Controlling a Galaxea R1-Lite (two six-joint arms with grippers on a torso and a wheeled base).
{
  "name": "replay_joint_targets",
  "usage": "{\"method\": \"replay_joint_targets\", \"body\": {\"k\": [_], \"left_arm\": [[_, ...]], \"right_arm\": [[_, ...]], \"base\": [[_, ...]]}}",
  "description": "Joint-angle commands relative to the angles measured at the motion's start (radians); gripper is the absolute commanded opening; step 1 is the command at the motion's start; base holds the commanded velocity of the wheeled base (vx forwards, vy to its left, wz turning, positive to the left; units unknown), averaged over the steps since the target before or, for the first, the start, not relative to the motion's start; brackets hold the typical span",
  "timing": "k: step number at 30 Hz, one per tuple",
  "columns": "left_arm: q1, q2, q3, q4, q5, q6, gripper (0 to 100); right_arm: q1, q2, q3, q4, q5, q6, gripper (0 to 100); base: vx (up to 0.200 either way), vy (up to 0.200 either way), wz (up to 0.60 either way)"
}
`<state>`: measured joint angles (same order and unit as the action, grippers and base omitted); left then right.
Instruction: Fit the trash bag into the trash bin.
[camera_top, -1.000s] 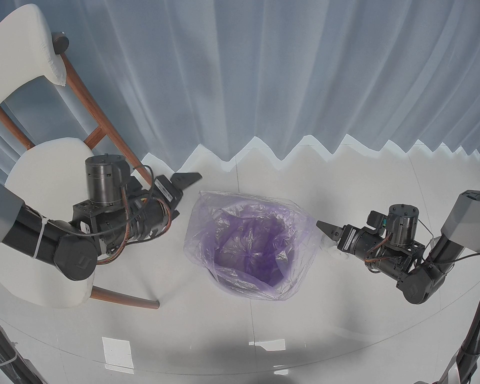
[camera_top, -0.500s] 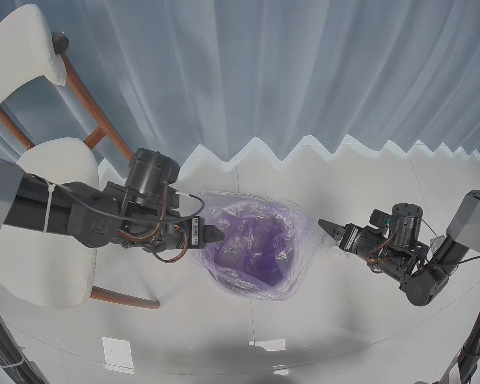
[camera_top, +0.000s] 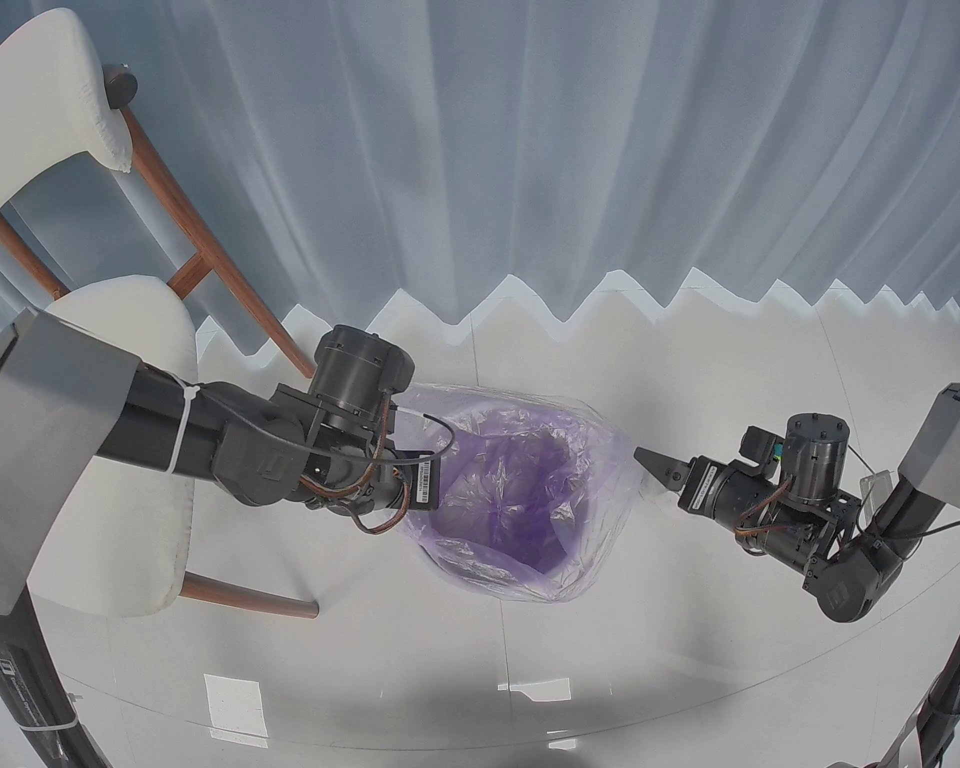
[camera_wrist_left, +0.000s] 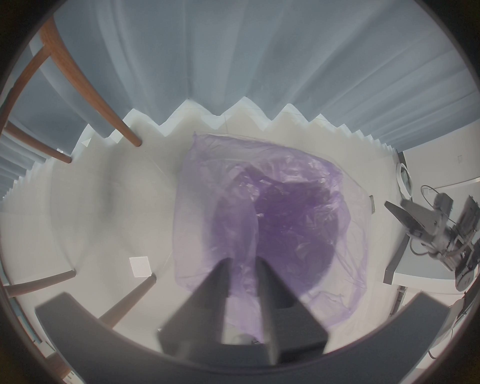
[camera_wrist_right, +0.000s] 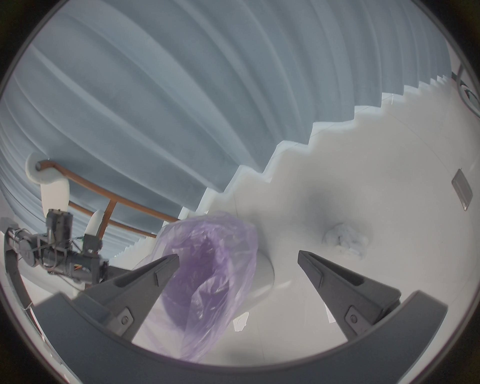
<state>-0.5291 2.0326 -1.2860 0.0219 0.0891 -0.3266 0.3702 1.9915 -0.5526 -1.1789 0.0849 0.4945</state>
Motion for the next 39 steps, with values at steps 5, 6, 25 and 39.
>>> {"method": "replay_joint_targets", "body": {"k": [5, 6, 25, 39], "left_arm": [[0.020, -0.045, 0.048, 0.000, 0.024, -0.002, 0], [0.015, -0.063, 0.076, -0.002, 0.026, -0.002, 0], [0.000, -0.107, 0.171, -0.025, 0.027, -0.006, 0], [0.006, -0.132, 0.352, -0.039, 0.023, -0.005, 0]], "right_arm": [[0.107, -0.010, 0.109, -0.002, 0.001, 0.012, 100], [0.125, 0.001, 0.129, -0.005, 0.001, 0.016, 100], [0.237, 0.171, 0.068, -0.051, -0.074, 0.130, 0], [0.265, 0.207, 0.177, -0.096, -0.086, 0.145, 0]], "base": [[0.000, 0.000, 0.00], [0.000, 0.000, 0.00], [0.000, 0.000, 0.00], [0.000, 0.000, 0.00]]}}
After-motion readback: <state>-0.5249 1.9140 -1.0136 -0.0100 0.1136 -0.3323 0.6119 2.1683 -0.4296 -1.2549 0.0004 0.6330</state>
